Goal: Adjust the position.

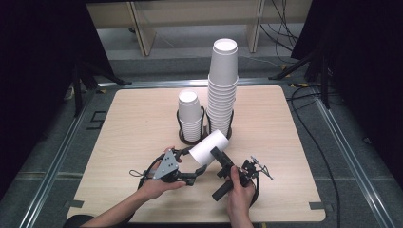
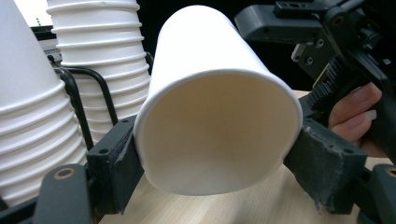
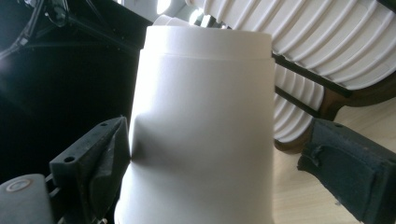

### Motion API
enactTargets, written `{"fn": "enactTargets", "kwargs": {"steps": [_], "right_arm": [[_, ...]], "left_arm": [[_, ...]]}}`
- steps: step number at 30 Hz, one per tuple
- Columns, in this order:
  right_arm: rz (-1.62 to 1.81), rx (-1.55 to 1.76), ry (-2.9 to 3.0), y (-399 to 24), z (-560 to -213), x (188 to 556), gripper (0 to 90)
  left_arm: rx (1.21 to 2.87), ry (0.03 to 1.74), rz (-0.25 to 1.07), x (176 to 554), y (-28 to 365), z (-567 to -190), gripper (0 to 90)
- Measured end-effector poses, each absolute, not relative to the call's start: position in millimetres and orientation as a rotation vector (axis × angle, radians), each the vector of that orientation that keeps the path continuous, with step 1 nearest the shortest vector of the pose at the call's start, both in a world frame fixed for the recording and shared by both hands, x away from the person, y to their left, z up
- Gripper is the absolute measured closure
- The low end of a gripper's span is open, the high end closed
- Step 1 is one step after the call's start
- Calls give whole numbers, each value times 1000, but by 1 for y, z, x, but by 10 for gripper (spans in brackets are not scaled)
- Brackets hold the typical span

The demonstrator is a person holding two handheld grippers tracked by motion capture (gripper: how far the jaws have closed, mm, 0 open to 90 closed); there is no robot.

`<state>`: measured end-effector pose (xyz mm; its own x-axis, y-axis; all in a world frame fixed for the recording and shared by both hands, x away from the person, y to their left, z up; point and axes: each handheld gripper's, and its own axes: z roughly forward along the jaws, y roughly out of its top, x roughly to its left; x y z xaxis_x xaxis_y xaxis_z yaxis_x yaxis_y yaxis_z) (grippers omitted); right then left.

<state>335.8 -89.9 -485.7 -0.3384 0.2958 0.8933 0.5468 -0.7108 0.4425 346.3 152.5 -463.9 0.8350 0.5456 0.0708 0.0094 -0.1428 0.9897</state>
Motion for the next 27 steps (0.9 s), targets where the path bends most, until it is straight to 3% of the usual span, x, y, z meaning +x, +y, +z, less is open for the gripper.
{"fn": "enactTargets", "kwargs": {"steps": [27], "right_arm": [[-2182, -1533, -1700, -102, -483, 335, 104]], "left_arm": [[1731, 434, 447, 354, 182, -454, 215]]}}
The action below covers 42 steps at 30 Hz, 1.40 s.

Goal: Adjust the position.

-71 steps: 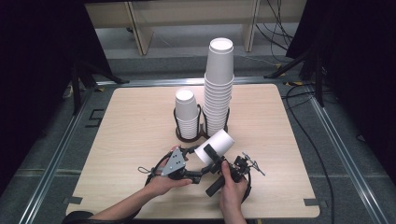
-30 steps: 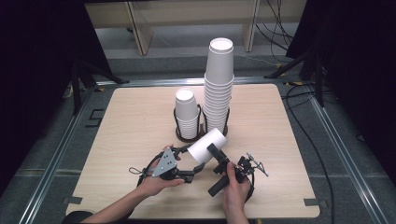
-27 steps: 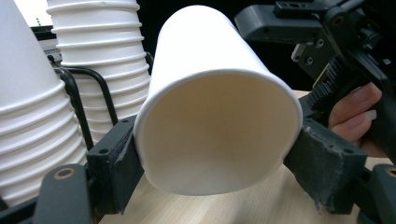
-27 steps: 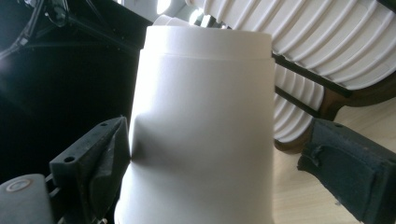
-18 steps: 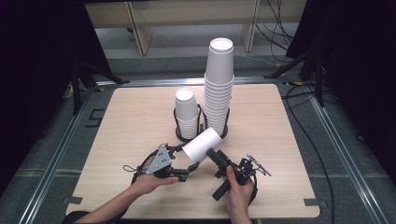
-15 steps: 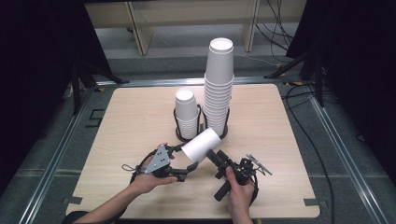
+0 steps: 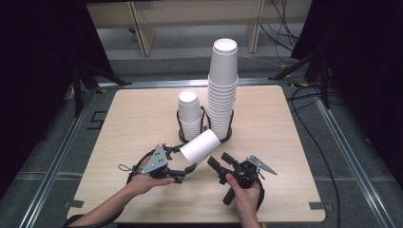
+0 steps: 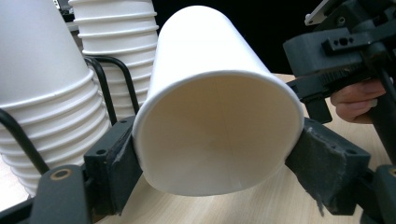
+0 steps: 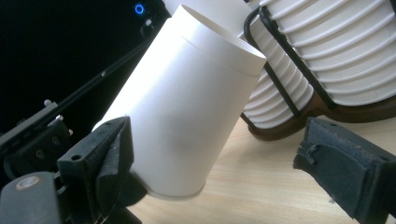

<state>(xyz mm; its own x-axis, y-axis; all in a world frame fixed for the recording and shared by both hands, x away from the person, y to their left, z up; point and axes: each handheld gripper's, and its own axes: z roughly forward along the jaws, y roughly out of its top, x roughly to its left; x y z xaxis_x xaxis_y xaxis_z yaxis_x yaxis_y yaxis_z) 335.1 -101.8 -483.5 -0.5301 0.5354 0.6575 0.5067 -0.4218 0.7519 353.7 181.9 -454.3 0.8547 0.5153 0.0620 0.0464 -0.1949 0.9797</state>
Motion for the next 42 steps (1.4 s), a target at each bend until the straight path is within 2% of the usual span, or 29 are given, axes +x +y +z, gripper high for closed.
{"fn": "enactTargets", "kwargs": {"steps": [8, 16, 25, 32, 42], "right_arm": [[2077, 1428, 1741, -103, -483, 335, 108], [1939, 1291, 1856, -106, -483, 337, 152], [1830, 1109, 2032, -112, -477, 341, 152], [1781, 1096, 2068, -116, -473, 341, 151], [1785, 1088, 2086, -116, -472, 340, 149]], "left_arm": [[1755, 423, 435, 356, 192, -451, 218], [1788, 402, 410, 361, 203, -447, 216], [1898, 350, 384, 364, 214, -442, 215], [1945, 314, 388, 368, 218, -436, 215], [2041, 251, 316, 372, 220, -429, 215]]}}
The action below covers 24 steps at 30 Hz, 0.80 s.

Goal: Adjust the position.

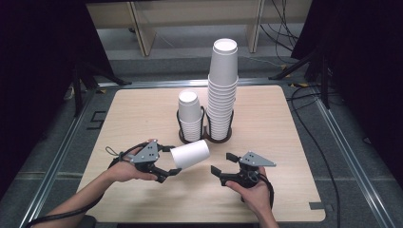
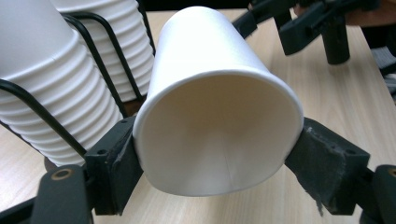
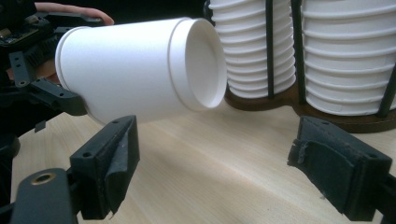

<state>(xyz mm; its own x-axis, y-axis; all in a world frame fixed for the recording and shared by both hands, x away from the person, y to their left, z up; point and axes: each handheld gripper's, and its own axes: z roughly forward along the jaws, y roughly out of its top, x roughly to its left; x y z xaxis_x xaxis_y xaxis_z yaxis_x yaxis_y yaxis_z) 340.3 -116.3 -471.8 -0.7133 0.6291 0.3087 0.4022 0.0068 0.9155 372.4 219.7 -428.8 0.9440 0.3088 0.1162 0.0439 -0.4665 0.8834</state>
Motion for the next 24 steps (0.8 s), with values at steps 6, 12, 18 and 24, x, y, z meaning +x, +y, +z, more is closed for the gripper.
{"fn": "enactTargets", "kwargs": {"steps": [6, 12, 18, 24], "right_arm": [[1769, 1078, 2098, -116, -468, 341, 149], [1781, 1103, 2094, -115, -467, 342, 149], [1776, 1067, 2090, -116, -466, 344, 149], [1765, 1047, 2107, -114, -463, 345, 148]], "left_arm": [[2100, 227, 313, 379, 223, -419, 215], [2153, 190, 266, 390, 226, -407, 213], [2211, 150, 275, 397, 228, -397, 212], [2246, 178, 234, 398, 228, -395, 213]]}}
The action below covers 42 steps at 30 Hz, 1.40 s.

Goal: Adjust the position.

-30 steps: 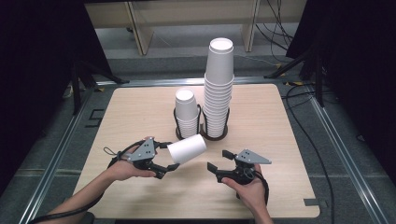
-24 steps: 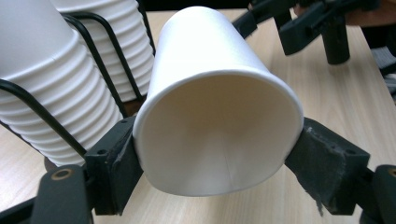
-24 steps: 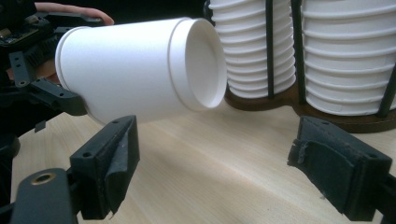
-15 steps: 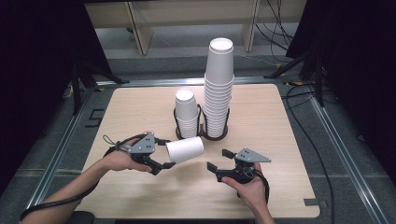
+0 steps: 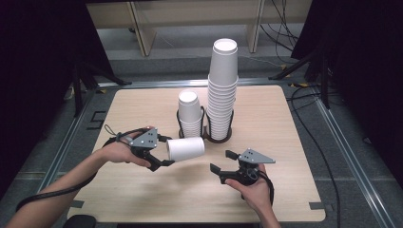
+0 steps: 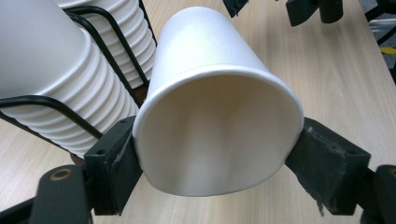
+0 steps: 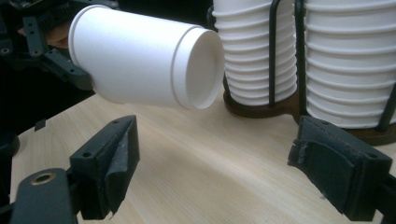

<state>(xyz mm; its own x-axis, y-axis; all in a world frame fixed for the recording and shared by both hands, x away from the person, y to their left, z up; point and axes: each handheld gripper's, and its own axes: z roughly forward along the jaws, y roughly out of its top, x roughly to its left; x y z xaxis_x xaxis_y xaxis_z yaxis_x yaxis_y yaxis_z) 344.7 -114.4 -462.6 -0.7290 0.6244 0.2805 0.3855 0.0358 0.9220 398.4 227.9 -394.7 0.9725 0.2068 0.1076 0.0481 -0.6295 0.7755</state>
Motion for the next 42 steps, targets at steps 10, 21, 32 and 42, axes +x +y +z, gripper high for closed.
{"fn": "enactTargets", "kwargs": {"steps": [10, 21, 32, 42], "right_arm": [[1666, 961, 2195, -115, -460, 350, 153], [1604, 863, 2255, -113, -457, 353, 156], [1556, 819, 2315, -109, -457, 355, 161], [1507, 762, 2383, -104, -455, 357, 174]], "left_arm": [[2311, 72, 251, 405, 225, -387, 216], [2409, 15, 233, 406, 221, -383, 215], [2475, -46, 191, 404, 213, -377, 214], [2521, -73, 181, 406, 209, -370, 214]]}}
